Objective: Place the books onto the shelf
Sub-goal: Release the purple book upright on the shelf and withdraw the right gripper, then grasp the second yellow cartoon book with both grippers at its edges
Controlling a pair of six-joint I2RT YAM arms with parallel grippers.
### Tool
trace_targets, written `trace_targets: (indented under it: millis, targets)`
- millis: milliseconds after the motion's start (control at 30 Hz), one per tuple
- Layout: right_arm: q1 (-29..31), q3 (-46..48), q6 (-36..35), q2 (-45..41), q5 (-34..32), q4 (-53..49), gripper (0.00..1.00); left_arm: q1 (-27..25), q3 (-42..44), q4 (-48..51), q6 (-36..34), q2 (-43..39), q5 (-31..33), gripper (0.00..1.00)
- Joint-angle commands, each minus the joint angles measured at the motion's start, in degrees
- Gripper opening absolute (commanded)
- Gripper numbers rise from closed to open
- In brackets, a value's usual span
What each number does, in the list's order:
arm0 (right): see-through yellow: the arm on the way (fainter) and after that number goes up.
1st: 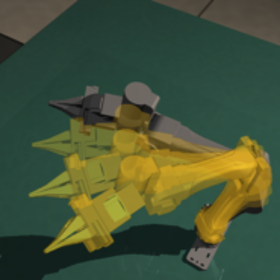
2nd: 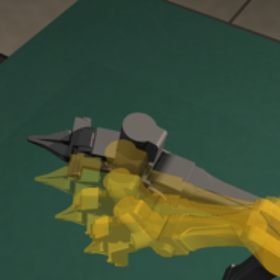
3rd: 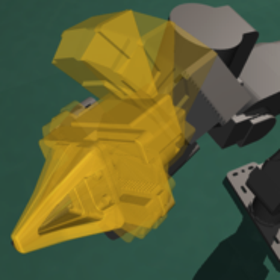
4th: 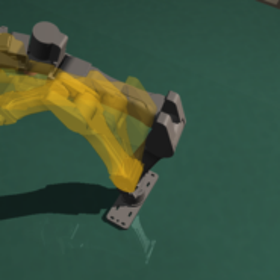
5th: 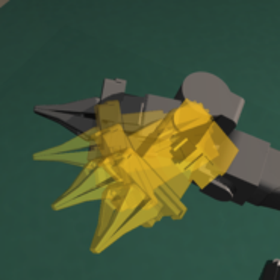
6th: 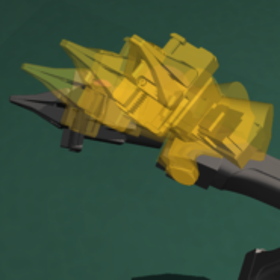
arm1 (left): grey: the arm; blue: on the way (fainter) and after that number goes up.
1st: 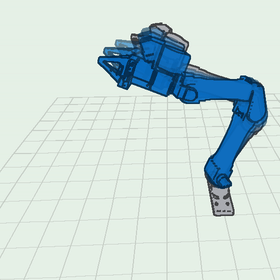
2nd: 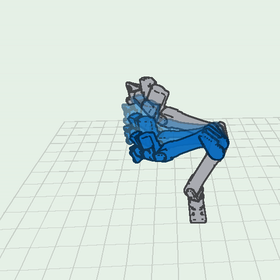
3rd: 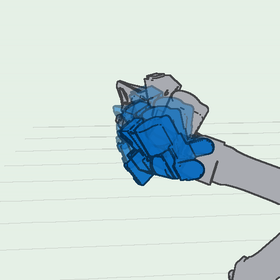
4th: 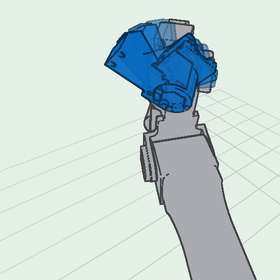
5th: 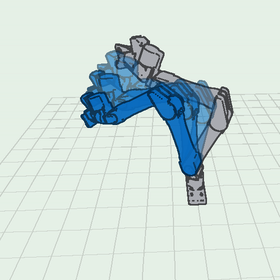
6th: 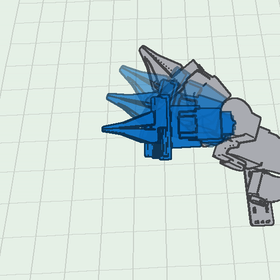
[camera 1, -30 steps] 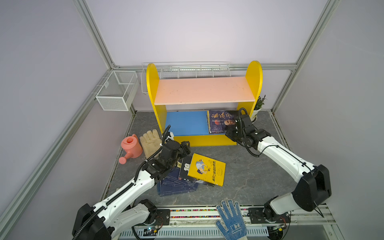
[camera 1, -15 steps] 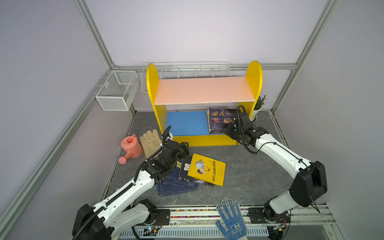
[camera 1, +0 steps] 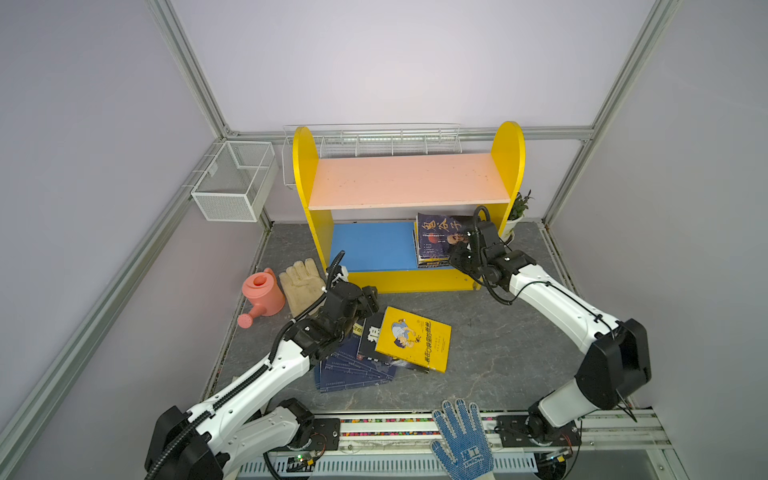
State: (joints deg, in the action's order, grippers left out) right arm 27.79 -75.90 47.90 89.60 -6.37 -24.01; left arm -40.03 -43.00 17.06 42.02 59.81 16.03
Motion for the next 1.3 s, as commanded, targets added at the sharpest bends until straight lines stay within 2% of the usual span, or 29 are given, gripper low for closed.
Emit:
trace_targets:
  millis: [0, 67, 167, 233, 367, 467, 567, 767, 833, 933, 1067, 1133, 1200, 1267]
  targets:
    - [-0.19, 4.32, -5.58, -5.05, 3.51, -1.16, 0.20, -0.14, -2.54, 3.76, -5.36, 2.70, -1.96, 0.75]
    - [-0.19, 6.95, -9.92, -6.93, 8.06, -3.83, 0.28, -0.20, -3.47, 5.63, -7.66, 4.76, -3.94, 0.75]
    - [-0.05, 11.95, -18.10, -8.49, 18.64, -8.66, 0.42, -0.80, -4.92, 8.43, -10.67, 8.60, -7.09, 0.75]
    - [0.24, 14.83, -21.50, -8.14, 24.01, -12.54, 0.47, -1.57, -5.91, 9.63, -12.89, 10.90, -9.35, 0.75]
    - [1.14, 20.50, -24.24, -5.40, 29.92, -16.60, 0.57, -2.59, -7.83, 13.00, -16.10, 15.31, -14.24, 0.75]
    - [1.72, 24.11, -23.51, -2.53, 33.00, -14.38, 0.61, -2.55, -9.45, 16.15, -17.23, 17.99, -17.32, 0.76]
    - [1.98, 24.50, -24.31, 1.70, 33.79, -13.63, 0.58, -2.58, -9.71, 17.90, -17.37, 19.76, -18.82, 0.77]
    - [3.15, 23.16, -27.73, 10.64, 40.42, -11.32, 0.59, -2.58, -8.73, 20.03, -16.85, 21.24, -21.73, 0.78]
    - [3.50, 23.01, -27.85, 12.56, 41.51, -9.79, 0.56, -2.59, -8.43, 19.96, -17.03, 21.68, -24.29, 0.79]
    - [3.67, 22.11, -28.03, 14.40, 43.66, -7.92, 0.52, -2.56, -8.21, 19.98, -17.20, 22.93, -27.83, 0.79]
    - [3.67, 20.16, -26.47, 13.92, 45.84, -4.54, 0.53, -2.53, -8.14, 19.07, -17.74, 23.89, -31.06, 0.79]
    - [3.67, 18.80, -25.93, 12.88, 46.53, -3.41, 0.52, -2.29, -8.93, 19.27, -17.93, 24.59, -31.15, 0.75]
    - [3.70, 17.11, -26.35, 11.74, 46.17, -4.03, 0.51, -1.92, -9.71, 19.83, -17.86, 25.30, -30.84, 0.67]
    - [3.65, 15.39, -27.05, 10.42, 45.04, -5.60, 0.50, -1.63, -10.33, 20.12, -17.68, 25.83, -30.29, 0.50]
